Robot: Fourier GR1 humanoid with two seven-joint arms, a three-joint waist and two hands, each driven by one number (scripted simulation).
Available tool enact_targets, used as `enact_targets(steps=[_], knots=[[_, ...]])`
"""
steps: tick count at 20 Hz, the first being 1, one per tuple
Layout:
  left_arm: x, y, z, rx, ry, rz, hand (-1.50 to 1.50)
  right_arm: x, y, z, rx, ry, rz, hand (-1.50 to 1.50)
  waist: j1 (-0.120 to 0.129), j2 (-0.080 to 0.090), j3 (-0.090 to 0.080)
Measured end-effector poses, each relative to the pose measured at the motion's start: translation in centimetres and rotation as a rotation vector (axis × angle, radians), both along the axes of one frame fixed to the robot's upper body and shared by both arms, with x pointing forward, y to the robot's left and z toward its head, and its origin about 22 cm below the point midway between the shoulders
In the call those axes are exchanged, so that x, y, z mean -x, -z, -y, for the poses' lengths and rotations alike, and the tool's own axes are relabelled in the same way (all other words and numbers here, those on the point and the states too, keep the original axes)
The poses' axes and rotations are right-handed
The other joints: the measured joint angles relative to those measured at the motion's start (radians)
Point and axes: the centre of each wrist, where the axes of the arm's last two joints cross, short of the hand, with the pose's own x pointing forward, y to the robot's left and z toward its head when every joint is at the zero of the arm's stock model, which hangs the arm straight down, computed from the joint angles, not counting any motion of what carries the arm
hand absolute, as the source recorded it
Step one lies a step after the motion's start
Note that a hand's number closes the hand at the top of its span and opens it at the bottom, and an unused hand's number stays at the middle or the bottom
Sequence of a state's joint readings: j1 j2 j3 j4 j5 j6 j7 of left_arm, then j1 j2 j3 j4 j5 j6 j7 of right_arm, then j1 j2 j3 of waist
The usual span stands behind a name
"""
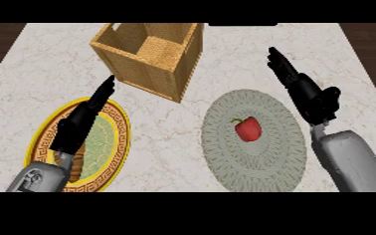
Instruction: Pick the bell pepper from the placemat and place it in the basket
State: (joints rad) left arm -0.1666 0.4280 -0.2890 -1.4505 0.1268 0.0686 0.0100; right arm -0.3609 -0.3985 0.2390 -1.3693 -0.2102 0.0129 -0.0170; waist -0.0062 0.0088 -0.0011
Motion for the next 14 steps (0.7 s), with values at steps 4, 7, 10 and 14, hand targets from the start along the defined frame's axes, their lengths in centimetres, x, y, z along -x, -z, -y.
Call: enact_targets(steps=[4, 7, 10, 14], knots=[[-1.0, -1.7, -0.7, -0.025, -0.026, 0.088, 0.0, 0.5, 0.0, -4.6, 0.006, -0.23, 0.03, 1.5, 0.019, -0.005, 0.001], [-1.9, -3.3, -1.5, -0.044, -0.064, 0.165, 0.0, 1.1, -0.5, -8.2, -0.119, -0.362, 0.082, 1.5, 0.025, -0.007, 0.012], [-2.1, -4.2, -1.9, -0.041, -0.079, 0.203, 0.0, 4.6, 2.1, -13.4, -0.224, -0.562, 0.004, -1.5, 0.032, -0.009, 0.007], [-2.0, -4.7, -2.8, -0.049, -0.11, 0.222, 0.0, 10.0, 3.2, -18.4, -0.181, -0.627, 0.088, -1.5, 0.013, -0.015, 0.003]])
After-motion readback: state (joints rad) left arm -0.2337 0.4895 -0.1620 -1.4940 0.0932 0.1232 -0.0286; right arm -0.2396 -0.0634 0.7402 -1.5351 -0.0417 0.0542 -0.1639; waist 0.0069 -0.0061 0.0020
